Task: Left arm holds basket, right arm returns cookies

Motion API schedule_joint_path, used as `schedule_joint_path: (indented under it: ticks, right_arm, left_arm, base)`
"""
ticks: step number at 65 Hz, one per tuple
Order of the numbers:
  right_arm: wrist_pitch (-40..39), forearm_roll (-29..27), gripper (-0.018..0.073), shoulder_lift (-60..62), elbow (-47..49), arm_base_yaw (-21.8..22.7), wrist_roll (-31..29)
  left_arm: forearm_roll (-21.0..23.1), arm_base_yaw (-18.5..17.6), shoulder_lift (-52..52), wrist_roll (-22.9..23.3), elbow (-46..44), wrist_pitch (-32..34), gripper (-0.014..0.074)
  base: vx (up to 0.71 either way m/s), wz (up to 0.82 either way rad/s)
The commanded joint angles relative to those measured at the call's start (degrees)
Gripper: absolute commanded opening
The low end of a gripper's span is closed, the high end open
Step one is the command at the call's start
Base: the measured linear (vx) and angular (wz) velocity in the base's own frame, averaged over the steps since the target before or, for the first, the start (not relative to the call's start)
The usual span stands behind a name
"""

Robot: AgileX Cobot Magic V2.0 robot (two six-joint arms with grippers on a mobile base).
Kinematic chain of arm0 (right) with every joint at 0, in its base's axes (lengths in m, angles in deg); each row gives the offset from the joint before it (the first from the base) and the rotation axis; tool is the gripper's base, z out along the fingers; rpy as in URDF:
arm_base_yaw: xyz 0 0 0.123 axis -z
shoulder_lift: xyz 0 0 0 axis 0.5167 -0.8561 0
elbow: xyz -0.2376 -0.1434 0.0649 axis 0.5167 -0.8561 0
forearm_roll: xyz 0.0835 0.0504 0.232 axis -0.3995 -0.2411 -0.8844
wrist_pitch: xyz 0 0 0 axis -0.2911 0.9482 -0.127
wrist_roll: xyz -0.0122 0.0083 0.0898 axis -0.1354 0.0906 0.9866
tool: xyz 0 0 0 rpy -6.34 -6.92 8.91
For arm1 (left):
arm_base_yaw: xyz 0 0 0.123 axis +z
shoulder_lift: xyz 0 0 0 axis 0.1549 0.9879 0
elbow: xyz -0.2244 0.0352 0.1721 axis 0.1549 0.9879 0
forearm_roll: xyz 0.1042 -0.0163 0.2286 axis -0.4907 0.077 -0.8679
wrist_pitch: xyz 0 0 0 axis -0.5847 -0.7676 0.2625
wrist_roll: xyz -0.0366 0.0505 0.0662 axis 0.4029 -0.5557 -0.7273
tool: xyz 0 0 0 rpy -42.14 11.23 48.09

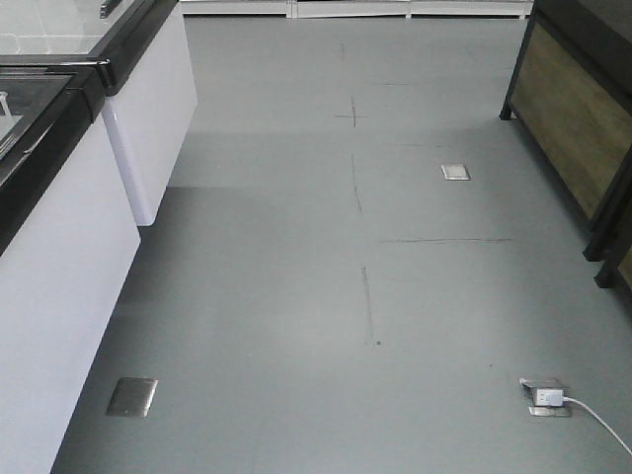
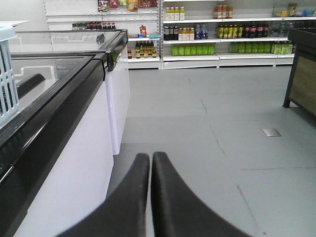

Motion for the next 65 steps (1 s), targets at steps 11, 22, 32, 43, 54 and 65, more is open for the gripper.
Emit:
schedule_joint_path:
  ticks: [11,22,32,43,54,65]
  right_arm:
    - [-4.4,0.6,-0.0011,0.7,-1.0,0.0,0.1]
    - [-4.4,0.6,-0.0011,0.7,-1.0,0.0,0.1]
    - [-4.4,0.6,-0.0011,0.7,-1.0,0.0,0.1]
    - [-4.4,0.6,-0.0011,0.7,-1.0,0.0,0.1]
    - [-4.4,0.6,-0.0011,0.7,-1.0,0.0,0.1]
    - [-4.4,0.6,-0.0011,0.7,-1.0,0.0,0.1]
  left_arm:
    - [0.0,0.1,-1.0,0.0,-2.1,4.1,-0.0006]
    - [0.0,0.1,-1.0,0.0,-2.1,4.1,-0.0006]
    - [-0.1,0.1,-1.0,-2.4,-2.1,4.2,-0.0006]
    - [-0.1,0.1,-1.0,-3.9,-2.1,4.1,-0.0006]
    - [-0.1,0.1,-1.0,-3.9,-2.1,4.1,-0.0006]
    - [-0.1,0.1,-1.0,-3.9,-2.1,4.1,-0.0006]
  base:
    - [0.00,0.00]
    - [0.00,0.00]
    - [0.00,0.00]
    - [0.00,0.00]
    - [0.00,0.00]
    - [0.00,0.00]
